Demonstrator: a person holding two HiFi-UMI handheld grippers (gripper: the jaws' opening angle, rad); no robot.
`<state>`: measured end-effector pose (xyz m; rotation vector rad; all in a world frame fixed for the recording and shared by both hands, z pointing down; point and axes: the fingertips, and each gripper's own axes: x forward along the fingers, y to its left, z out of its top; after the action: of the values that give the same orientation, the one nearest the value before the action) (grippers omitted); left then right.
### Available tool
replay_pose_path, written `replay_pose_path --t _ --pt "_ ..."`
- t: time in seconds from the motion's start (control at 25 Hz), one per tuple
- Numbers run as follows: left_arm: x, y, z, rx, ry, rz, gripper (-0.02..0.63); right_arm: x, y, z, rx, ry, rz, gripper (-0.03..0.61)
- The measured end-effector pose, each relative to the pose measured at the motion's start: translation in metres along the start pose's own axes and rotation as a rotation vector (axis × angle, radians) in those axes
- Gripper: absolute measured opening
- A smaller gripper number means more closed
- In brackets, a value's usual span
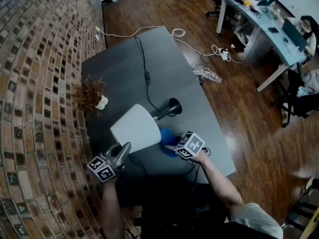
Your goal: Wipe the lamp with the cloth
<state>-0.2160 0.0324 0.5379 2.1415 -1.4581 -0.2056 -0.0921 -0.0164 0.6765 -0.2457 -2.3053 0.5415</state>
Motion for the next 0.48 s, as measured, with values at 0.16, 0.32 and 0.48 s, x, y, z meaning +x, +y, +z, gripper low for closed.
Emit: replay_pose_path --t 0.16,0.32,0.48 --pt "0.005 -0.036 -0.052 0.552 0.277 -0.102 0.020 -0.059 -0.047 0.025 0.134 -0.137 -0.194 0.083" --pt "-0.011 -0.034 -0.136 0.727 0.549 -0.115 0.006 -0.109 -0.027 0.123 -0.087 -0.351 -0.287 0.083" --pt "-0.011 -0.037 -0.153 0.631 0.547 -0.040 0.012 -0.071 0.030 0.159 -0.449 -0.200 -0.263 0.084"
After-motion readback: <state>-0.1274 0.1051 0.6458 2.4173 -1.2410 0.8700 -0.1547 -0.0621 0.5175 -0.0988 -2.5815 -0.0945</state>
